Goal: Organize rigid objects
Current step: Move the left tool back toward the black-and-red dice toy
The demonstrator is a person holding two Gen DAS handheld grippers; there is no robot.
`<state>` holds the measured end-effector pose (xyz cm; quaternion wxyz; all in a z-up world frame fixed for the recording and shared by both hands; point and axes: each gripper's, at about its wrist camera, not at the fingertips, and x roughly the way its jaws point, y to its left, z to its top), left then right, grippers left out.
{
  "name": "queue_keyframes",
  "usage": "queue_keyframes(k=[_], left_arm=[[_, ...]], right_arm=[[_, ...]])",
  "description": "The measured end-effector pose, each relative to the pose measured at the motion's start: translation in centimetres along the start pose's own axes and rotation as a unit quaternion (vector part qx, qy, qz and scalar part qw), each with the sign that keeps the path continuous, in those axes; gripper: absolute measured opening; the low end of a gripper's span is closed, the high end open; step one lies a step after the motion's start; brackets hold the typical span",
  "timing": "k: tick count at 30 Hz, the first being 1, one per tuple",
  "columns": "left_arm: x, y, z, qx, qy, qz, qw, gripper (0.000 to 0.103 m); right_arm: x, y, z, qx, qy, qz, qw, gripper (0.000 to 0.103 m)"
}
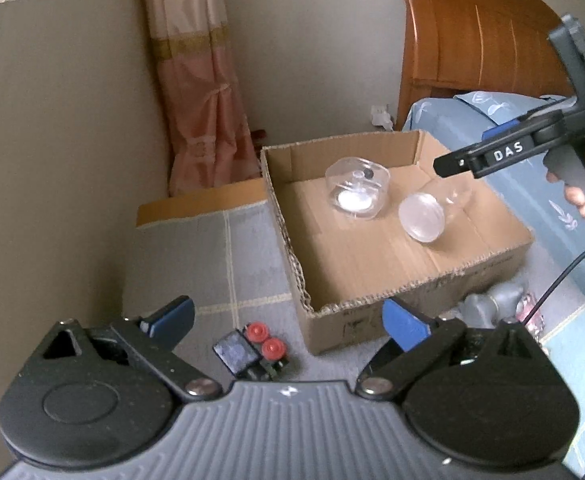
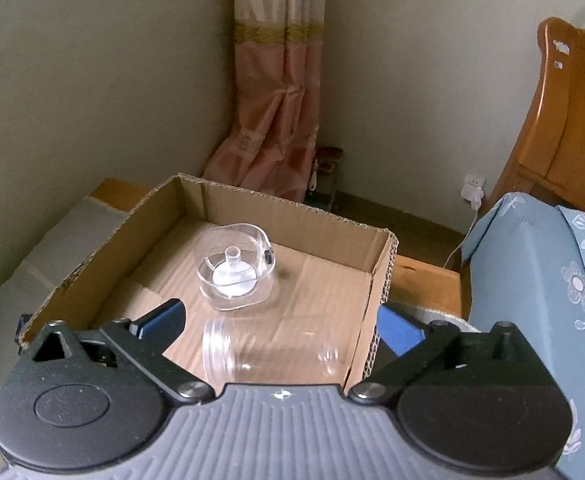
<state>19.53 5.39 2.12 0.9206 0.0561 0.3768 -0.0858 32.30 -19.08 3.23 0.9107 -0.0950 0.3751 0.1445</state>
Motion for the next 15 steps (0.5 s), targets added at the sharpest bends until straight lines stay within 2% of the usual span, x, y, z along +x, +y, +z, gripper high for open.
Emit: queue_keyframes(k=[7,15], left_arm=[[-0.8,0.0,-1.4,0.002,0.007,-0.004,1.0,0.1],[-2.6,0.1,-3.7,-0.008,-0.003,0.002,1.0,0.1]], right_arm=[[-3.1,1.1,-1.7,-0.003,-0.005,0.015,1.0,0.103],[-7.2,3.5,-5.1,-0.001,-0.016,0.028,0.999,0.103]])
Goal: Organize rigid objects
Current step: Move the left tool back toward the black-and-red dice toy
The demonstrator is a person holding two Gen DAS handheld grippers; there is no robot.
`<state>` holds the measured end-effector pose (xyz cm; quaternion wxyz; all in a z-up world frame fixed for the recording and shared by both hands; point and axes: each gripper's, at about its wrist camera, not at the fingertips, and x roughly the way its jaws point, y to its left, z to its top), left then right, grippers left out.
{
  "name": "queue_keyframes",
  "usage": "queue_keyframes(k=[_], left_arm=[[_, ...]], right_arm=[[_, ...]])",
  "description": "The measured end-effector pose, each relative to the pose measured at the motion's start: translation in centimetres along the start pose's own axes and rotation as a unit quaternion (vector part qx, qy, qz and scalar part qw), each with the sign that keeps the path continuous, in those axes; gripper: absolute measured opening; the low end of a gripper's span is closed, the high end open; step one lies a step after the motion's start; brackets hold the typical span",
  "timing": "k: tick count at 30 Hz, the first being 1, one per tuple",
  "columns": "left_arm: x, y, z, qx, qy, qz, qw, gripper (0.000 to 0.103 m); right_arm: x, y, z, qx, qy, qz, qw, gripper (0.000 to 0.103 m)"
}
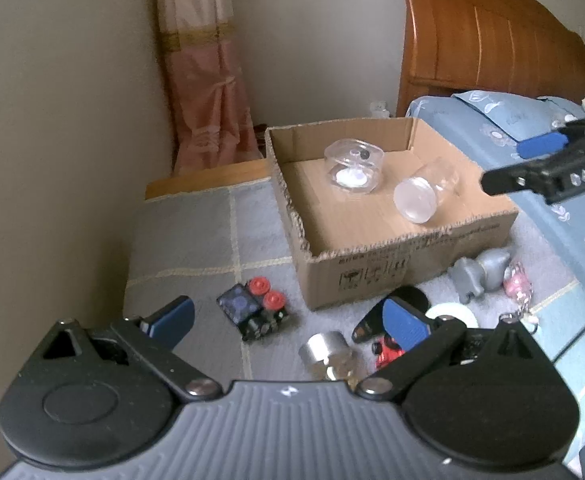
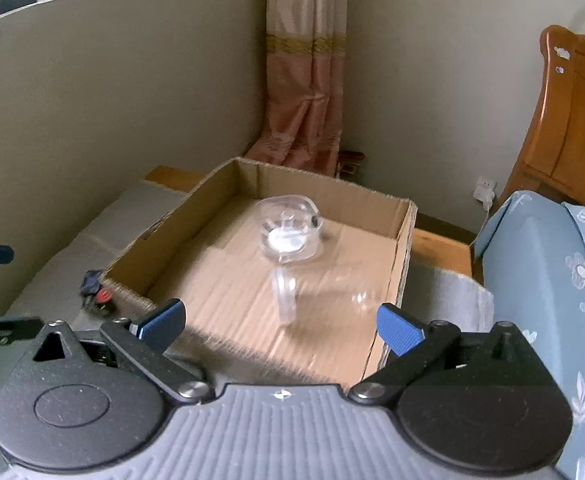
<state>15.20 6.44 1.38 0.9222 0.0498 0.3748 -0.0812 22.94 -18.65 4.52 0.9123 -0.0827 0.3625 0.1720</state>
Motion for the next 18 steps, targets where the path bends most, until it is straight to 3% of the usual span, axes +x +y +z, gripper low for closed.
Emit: queue_keyframes(k=[8,12,18], left_arm=[[-0.8,0.0,-2.8,-0.006,0.006,0.011,0.9999,0.1],[-0.9,-0.1,-4.0,0.004,0.004,0.022,0.9997,0.1],[-1.1,-0.1,-5.7,0.021,-0.008,0.03,0.9993,0.1]], right_arm=[[-2.3,3.0,-5.5,0.039,0.001,-0.013,0.999,0.103],[-2.4,5.5,-8.3,0.047,0.006,-0.038,0.998,0.103],[-1.0,8.9,-10.8,0.069,0.026,-0.042,0.996,0.103]])
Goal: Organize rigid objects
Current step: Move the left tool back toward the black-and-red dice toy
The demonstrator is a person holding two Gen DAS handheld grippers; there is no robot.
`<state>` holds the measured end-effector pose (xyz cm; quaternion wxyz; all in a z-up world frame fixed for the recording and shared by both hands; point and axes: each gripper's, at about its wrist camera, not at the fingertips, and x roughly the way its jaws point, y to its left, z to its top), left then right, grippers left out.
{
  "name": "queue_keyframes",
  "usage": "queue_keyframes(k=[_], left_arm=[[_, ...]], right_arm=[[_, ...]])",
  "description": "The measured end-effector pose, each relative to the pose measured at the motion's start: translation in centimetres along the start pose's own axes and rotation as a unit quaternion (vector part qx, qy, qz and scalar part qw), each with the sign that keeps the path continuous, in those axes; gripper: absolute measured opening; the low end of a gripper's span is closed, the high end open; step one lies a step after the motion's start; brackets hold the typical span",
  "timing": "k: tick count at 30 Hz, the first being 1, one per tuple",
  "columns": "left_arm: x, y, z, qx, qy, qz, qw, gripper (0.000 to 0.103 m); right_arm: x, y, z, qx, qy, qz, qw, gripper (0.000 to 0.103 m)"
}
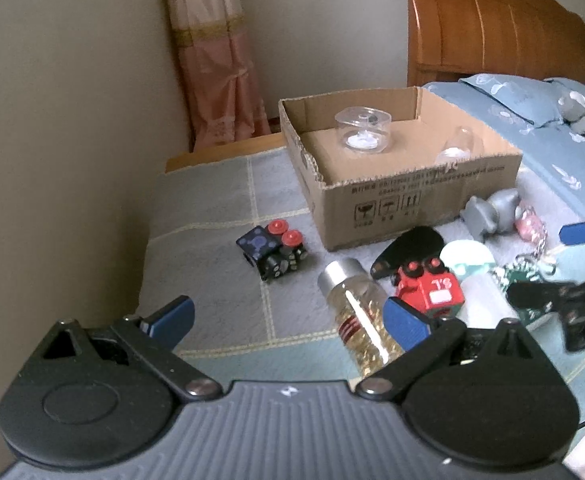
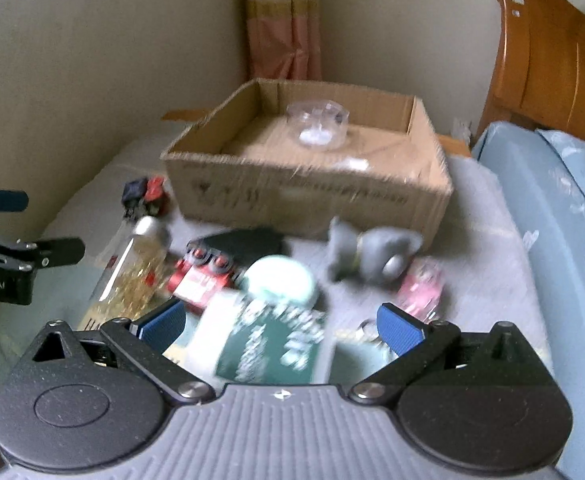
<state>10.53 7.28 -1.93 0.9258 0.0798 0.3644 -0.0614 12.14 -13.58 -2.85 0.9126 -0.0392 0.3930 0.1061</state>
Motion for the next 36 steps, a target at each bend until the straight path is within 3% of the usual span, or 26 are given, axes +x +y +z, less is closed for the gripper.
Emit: queue_keyframes(k=[10,17,21,36], left_arm=[[1.0,1.6,-0.8,-0.018,0.006,-0.026,0.9995,0.1],[3.2,3.5,1.0,-0.04,-0.001,-0.028,0.9988,0.1],[5.3,4.3,2.6,-0.055,0.003,-0.048,0.9973,0.1],[12.6,3.1,5.6,0.0,0.024,-0.126,0.9917,0.1]], right_arm=[[2.9,1.1,-2.0,-0.002,0.047,-0.037,0.998,0.103],[3.8,0.0,-3.1,0.012,0.076,-0.044,0.996,0.103],[3.8,-0.4,-3.3,0.018,0.074,-0.032,0.997,0.103],[3.9,-0.2,-3.3,0.004,0.075,-0.03,0.997,0.103]])
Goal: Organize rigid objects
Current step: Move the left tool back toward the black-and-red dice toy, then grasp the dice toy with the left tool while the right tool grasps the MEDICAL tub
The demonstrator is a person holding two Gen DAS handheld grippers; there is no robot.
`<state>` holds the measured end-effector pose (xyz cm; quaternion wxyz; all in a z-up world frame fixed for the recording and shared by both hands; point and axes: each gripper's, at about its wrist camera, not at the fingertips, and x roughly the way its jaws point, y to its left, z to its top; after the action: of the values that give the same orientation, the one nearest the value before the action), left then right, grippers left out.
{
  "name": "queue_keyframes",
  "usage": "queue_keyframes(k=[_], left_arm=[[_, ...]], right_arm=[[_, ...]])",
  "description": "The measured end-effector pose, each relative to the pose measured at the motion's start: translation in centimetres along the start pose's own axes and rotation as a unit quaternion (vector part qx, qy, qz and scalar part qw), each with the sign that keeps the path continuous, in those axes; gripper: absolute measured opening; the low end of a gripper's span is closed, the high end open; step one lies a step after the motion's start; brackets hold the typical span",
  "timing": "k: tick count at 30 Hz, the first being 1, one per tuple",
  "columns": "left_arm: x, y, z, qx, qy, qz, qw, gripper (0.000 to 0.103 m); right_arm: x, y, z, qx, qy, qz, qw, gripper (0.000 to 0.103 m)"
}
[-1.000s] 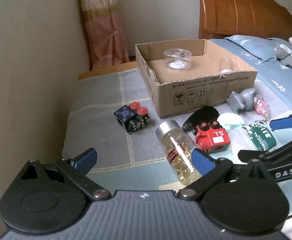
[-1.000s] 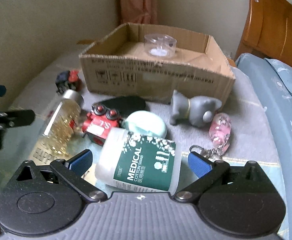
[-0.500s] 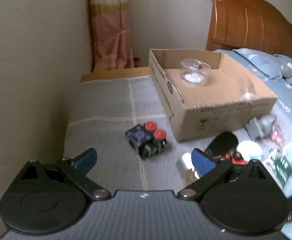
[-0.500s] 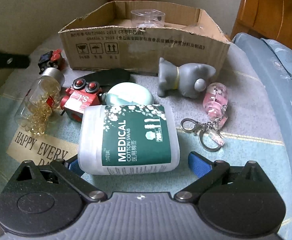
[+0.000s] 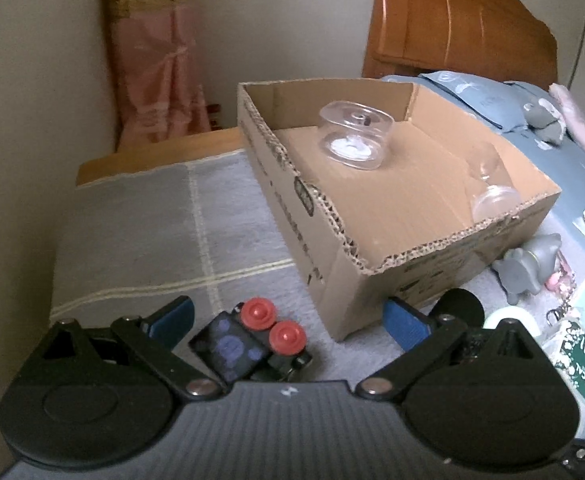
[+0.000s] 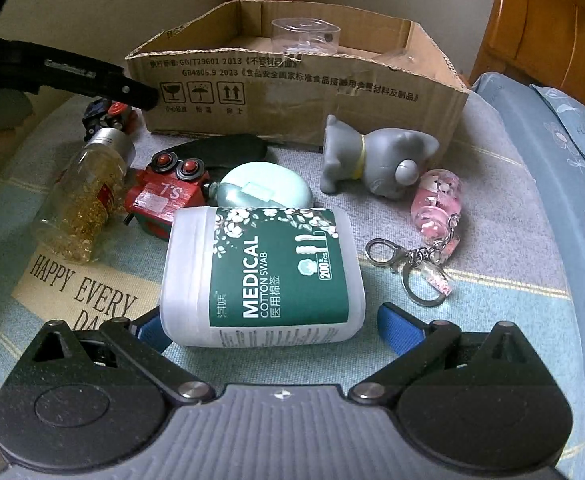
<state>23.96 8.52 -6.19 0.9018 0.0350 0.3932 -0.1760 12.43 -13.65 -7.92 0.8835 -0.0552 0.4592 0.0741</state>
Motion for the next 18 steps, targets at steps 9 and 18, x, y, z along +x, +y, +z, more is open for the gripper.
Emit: queue_keyframes(k=[9,18], left_arm=[[-2.0,0.1,-1.5,-0.01,0.026,-0.051,0.9983,0.1],[-5.0,1.0,-2.8,-0.02,-0.015,0.068,0.9974,0.1]], right_arm=[[0.0,0.0,-0.2,-0.003,-0.005,0.003,1.0,0.103],[0.0,-0.1,-0.5,-0.007,-0.012,0.005,1.0,0.103]])
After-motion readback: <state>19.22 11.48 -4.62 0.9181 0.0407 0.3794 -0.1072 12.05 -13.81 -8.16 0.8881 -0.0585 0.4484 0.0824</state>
